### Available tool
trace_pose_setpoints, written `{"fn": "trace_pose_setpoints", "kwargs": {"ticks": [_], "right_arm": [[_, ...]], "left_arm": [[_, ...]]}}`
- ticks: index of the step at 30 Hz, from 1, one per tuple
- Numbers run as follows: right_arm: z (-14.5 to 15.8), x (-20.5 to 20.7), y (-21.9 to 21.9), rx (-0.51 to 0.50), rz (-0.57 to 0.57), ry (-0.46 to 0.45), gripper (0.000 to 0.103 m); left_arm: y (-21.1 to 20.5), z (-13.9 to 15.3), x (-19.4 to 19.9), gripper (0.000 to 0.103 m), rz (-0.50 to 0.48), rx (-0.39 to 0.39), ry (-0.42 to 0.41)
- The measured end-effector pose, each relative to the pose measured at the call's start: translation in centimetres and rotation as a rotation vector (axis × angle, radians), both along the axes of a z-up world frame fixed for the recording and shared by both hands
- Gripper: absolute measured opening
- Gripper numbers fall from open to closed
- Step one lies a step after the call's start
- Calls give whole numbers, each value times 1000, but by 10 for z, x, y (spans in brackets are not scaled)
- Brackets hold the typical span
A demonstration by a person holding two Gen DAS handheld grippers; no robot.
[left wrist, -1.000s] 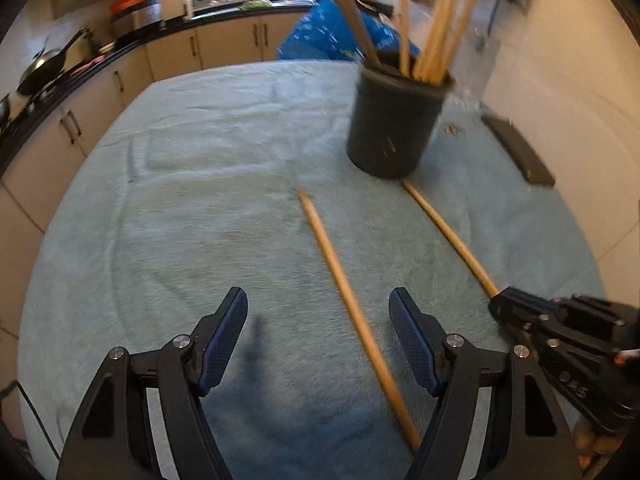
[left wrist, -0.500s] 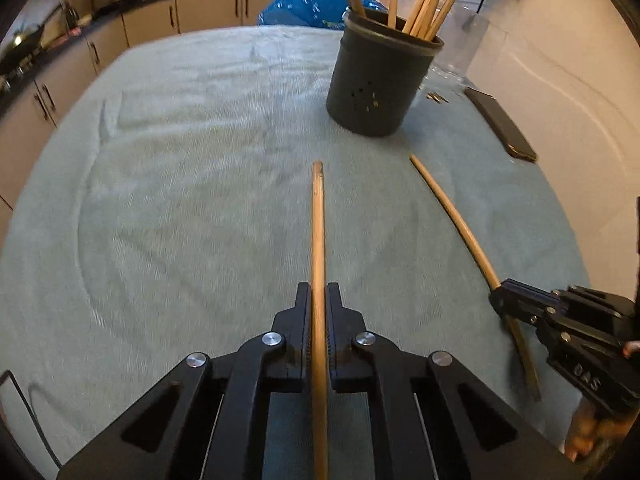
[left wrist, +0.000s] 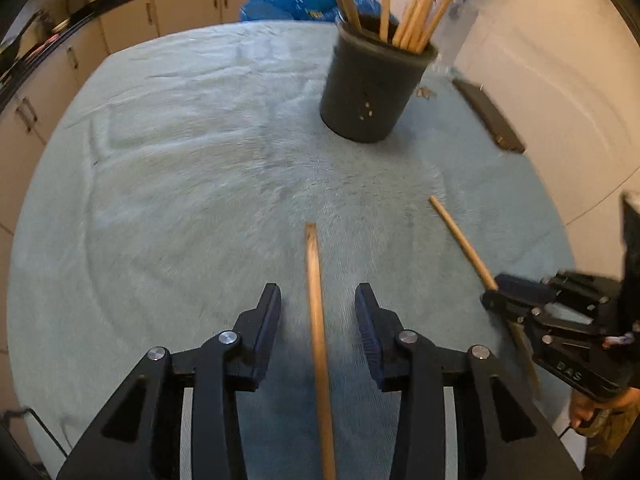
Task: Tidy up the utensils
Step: 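Move both grippers to the last chopsticks and close on one each, then lift the chopsticks in both grippers and carry them over the grey cup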
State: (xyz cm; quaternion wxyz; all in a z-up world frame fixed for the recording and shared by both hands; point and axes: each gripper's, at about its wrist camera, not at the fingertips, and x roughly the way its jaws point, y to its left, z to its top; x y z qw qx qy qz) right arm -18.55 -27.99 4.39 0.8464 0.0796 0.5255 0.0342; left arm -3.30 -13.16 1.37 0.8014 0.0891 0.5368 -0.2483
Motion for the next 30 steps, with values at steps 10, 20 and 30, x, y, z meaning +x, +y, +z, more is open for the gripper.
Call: {"fn": "trace_pose_setpoints", "kwargs": {"ticks": [10,20,30], "right_arm": [[-2,76,13,-75,76,87,14],[10,69,16,-69,16,-8,6],[101,1,11,-13,-69,-342,6]], "left_arm": [[-30,-10,38,16,-44,100,-10],[-8,9,16,7,19,-13,-72],[42,107,-44,7,77,-209,-300]]}}
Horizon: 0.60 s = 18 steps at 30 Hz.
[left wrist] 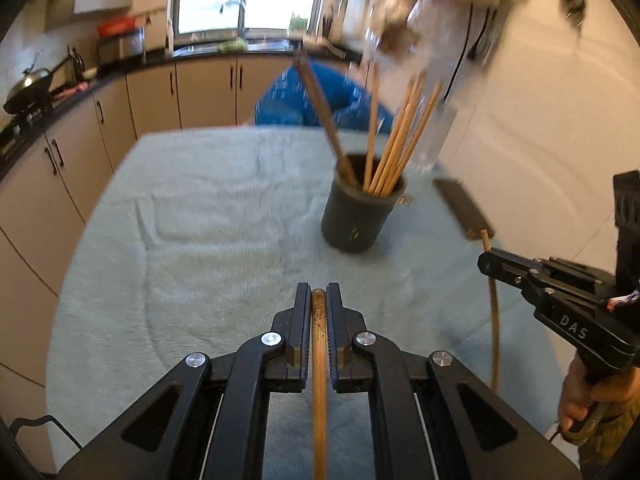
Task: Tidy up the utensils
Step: 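Lift the chopsticks in both grippers and carry them over the grey cup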
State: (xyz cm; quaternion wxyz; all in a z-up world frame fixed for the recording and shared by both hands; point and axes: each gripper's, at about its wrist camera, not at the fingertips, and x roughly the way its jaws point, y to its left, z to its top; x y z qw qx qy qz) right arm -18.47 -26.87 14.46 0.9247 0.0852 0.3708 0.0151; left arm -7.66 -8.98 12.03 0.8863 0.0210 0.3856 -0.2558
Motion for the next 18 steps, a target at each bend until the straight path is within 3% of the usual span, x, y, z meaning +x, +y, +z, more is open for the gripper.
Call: {"fn": "trace_pose_setpoints", "kwargs": {"ticks": [7,18], "right_arm": [[26,-36,12,26,-4,-100,6],[46,-83,19,20,13,-169,6]], "left_arm": [[7,33,-52,7,-12,-17,-140],[25,55,-96,7,-27,-66,-211]]}}
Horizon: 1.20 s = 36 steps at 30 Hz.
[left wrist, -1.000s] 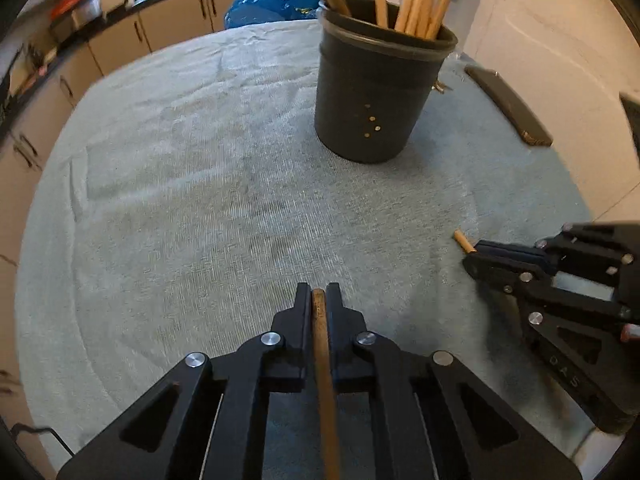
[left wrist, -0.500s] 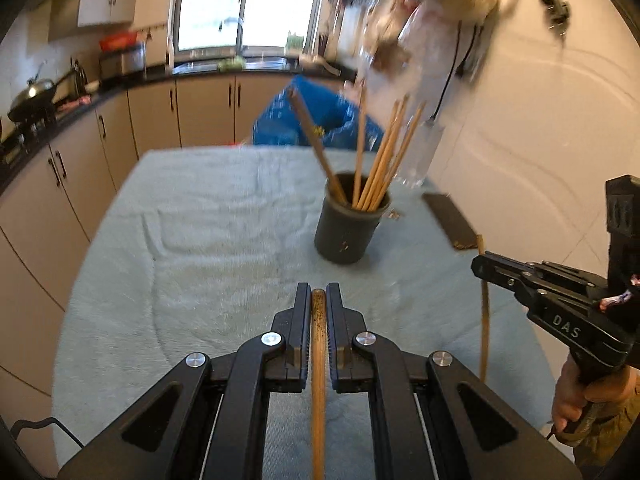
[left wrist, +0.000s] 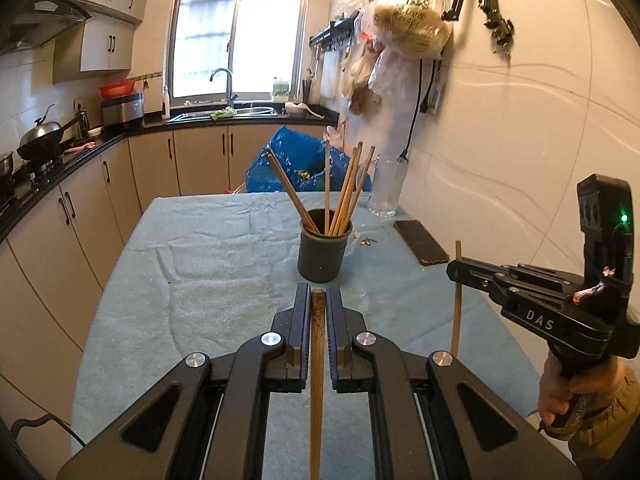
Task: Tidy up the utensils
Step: 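Lift the chopsticks in both grippers and carry them over the grey cup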
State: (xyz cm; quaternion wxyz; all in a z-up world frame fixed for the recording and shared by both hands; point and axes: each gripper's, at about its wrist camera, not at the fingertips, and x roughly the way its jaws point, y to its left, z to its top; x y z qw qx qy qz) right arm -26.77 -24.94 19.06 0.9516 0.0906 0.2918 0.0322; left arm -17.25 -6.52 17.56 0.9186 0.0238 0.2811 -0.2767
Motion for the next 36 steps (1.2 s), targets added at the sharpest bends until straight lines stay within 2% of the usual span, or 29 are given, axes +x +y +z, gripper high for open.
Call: {"fn": "trace_pose_setpoints", "kwargs": {"ticks": [10,14,17,28,36], "right_arm": [[7,-17,-3,18,-8,-45,6],[11,-18,-3,33,-5,-65,6],[15,-15,-2,36,1,-78,6],[23,9,-14,52,-1,-90,6],[57,49,-33,39,-30,-161,6]], "left_arm": [[33,8,-15,7,41,-82,-16],[38,18,-16,7,32,-137,-30],[38,24,-15,7,23,-150,-39],[16,45,18,7,-29,-157,-52],[-16,80,63,7,-48,-144,-115]]}}
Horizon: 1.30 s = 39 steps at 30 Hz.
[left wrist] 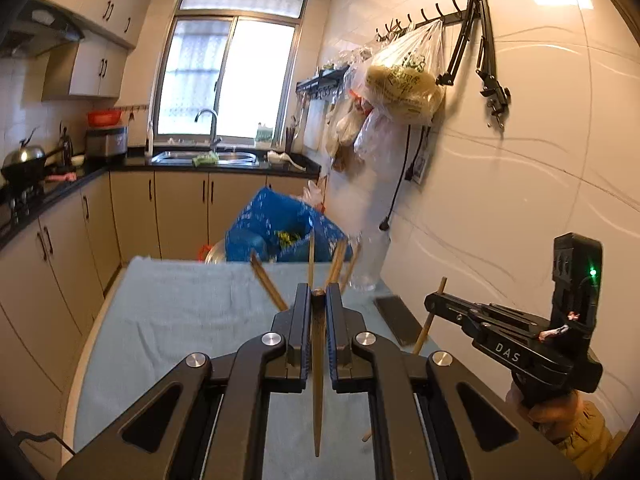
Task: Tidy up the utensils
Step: 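Lift the chopsticks in both grippers and carry them over the grey cup, then lower the held chopsticks into the grey cup with both grippers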
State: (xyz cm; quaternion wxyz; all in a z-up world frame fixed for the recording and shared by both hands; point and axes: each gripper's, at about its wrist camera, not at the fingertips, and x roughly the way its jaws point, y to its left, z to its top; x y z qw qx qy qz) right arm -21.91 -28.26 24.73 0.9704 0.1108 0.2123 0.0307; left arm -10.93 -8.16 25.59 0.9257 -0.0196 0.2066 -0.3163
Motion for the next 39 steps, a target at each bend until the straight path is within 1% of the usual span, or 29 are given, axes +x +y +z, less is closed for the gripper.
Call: {"fn": "trace_pose_setpoints", "kwargs": {"ticks": [3,6,9,11,13,17,21,24,29,36,39], "right_arm": [[21,19,-7,6,-12,-45,6],[39,42,-12,5,-29,-82,6],[48,67,-18,6,-57,-107,6],[51,85,-21,14,-79,-116,6],[50,98,-25,11,-104,-126,6],[39,121,-33,17,-145,-129,6],[19,133,-38,39,-147,-85,6],[8,137,-39,34,-146,-59,6],[-3,141,-43,40,-140,-34,6],[-12,141,-44,40,-136,-17,6],[-14,139,-43,43,-134,-11,6]], "left_arm": [[-15,15,22,7,15,-2,-35],[-30,30,47,7,31,-23,-43],[-43,41,74,7,59,-61,-52],[-49,43,87,7,78,-72,-53],[-57,41,103,7,98,-76,-50],[-75,27,129,7,123,-65,-36],[-91,2,151,7,117,-25,35],[-94,-10,155,7,113,-5,52],[-98,-18,149,7,112,30,42],[-109,-20,132,7,124,110,-41],[-112,-20,127,7,128,133,-63]]}}
